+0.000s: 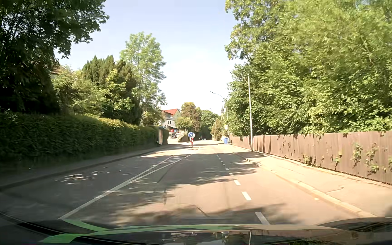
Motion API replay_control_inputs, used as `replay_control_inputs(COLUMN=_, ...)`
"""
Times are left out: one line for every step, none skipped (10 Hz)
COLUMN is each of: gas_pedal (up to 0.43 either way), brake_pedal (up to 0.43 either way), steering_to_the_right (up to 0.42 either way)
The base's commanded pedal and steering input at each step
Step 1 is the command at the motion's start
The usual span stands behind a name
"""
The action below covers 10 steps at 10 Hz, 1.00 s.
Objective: Follow the waypoints while adhering to traffic rules and regulations
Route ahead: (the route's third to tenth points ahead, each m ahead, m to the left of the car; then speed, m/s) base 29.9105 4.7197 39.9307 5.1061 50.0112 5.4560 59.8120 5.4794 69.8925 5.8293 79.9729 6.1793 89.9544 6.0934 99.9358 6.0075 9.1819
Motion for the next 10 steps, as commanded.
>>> replay_control_inputs(gas_pedal=0.169, brake_pedal=0.000, steering_to_the_right=-0.003)
replay_control_inputs(gas_pedal=0.169, brake_pedal=0.000, steering_to_the_right=-0.003)
replay_control_inputs(gas_pedal=0.169, brake_pedal=0.000, steering_to_the_right=-0.003)
replay_control_inputs(gas_pedal=0.169, brake_pedal=0.000, steering_to_the_right=-0.003)
replay_control_inputs(gas_pedal=0.197, brake_pedal=0.000, steering_to_the_right=-0.003)
replay_control_inputs(gas_pedal=0.209, brake_pedal=0.000, steering_to_the_right=-0.003)
replay_control_inputs(gas_pedal=0.220, brake_pedal=0.000, steering_to_the_right=-0.003)
replay_control_inputs(gas_pedal=0.220, brake_pedal=0.000, steering_to_the_right=-0.003)
replay_control_inputs(gas_pedal=0.209, brake_pedal=0.000, steering_to_the_right=-0.003)
replay_control_inputs(gas_pedal=0.209, brake_pedal=0.000, steering_to_the_right=-0.003)
